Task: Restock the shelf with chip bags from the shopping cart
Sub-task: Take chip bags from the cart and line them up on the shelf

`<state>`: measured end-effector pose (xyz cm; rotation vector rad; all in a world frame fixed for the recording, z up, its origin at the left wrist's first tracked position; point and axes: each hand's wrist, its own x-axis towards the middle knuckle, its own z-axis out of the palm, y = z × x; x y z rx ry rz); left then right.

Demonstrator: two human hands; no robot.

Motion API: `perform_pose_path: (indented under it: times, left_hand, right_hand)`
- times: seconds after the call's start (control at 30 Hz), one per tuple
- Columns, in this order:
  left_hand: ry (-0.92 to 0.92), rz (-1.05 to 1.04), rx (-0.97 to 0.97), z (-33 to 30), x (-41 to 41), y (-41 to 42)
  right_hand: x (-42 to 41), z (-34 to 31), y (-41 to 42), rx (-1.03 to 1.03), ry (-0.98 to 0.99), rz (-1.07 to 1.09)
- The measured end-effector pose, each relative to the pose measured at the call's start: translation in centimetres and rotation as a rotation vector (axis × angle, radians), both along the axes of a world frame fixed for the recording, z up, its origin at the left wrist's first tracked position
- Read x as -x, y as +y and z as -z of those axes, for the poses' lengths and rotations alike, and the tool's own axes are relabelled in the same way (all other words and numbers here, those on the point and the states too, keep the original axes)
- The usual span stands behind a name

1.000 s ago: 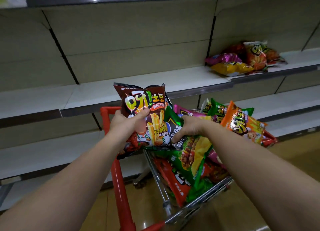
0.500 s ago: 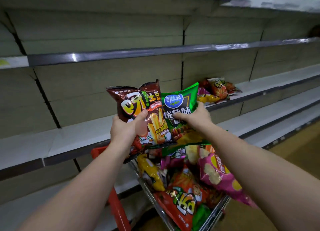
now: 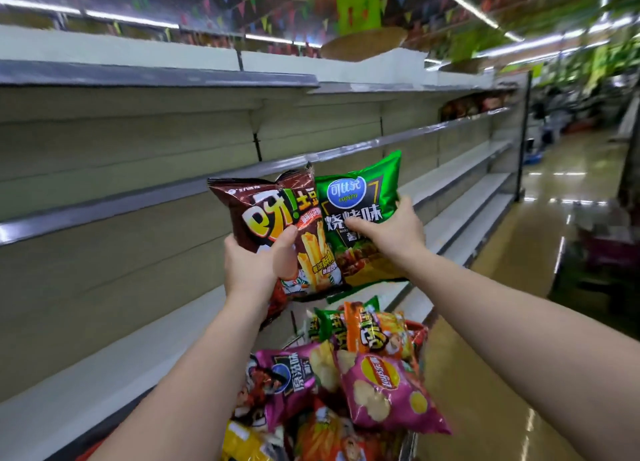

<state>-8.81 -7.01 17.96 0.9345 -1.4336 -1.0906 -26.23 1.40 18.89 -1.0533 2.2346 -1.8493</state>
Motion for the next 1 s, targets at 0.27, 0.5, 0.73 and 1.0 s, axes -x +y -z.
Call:
perform_pose_path:
  times: [0.27,0.5,0.73,1.0]
  left_hand:
    - [-0.014,0.159,0.03,-1.8,10.8,2.6]
    - [-0.02,0.283,0.083,-2.8,23.8,6.3]
    - [-0.019,0.313,0.12,-3.8,37.2,8.5]
    - [-0.046,0.375,0.124,-3.7,48.7,8.8]
  right_hand:
    - [9.1,-1.3,5.4,0.057,0.003,0.148]
    - [21.4,-1.9,9.8,0.091,0.009,0.219]
    - [34.2,-2.7,12.6,0.129,0.016,0.276]
    - [45.3,-1.8,13.2,0.127,-0.018,0.332]
